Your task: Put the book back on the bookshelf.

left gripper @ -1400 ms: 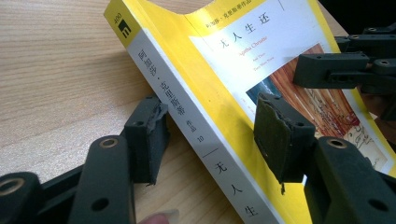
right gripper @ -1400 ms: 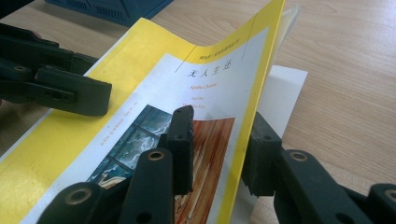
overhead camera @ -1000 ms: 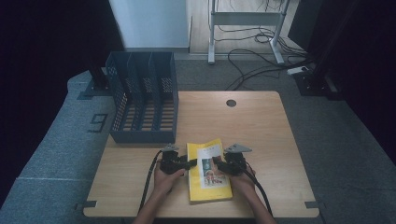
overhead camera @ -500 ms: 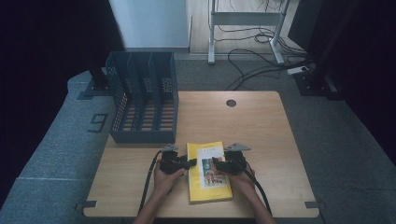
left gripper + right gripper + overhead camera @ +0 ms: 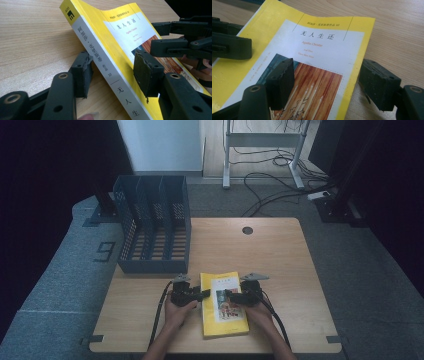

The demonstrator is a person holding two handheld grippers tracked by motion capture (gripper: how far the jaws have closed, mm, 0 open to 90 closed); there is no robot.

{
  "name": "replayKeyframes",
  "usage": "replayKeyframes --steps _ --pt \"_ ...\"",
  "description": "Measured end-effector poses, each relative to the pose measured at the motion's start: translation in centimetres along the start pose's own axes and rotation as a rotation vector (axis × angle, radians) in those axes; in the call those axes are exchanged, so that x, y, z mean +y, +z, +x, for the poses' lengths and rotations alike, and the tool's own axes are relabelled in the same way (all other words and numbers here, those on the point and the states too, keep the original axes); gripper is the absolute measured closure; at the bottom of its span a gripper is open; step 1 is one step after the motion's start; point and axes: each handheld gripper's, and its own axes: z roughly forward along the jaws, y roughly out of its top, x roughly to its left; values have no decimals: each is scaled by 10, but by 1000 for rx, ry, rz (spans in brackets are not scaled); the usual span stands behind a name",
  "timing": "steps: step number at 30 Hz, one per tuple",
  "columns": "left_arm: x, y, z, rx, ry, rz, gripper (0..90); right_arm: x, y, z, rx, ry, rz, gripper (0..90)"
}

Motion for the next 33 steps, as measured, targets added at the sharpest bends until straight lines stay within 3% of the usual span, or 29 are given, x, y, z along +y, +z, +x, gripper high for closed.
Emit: replayKeyframes --steps 7,10,11,14,23,33 --pt "1 -4 -1 -11 1 0 525 0 -2 2 3 -29 -4 289" --pt "2 -5 -2 -35 -3 1 540 -1 -2 1 32 -29 -4 296" --pt "3 -5 -3 -38 1 6 545 -1 -2 2 53 -37 -8 304" --pt "5 -8 -7 -28 29 8 547 -1 -3 4 53 -50 -12 304" --pt "10 -18 -11 -43 65 1 581 1 -12 7 71 -82 -35 322" --pt "10 -25 -9 -76 47 -39 635 3 -15 6 89 -73 -44 309"
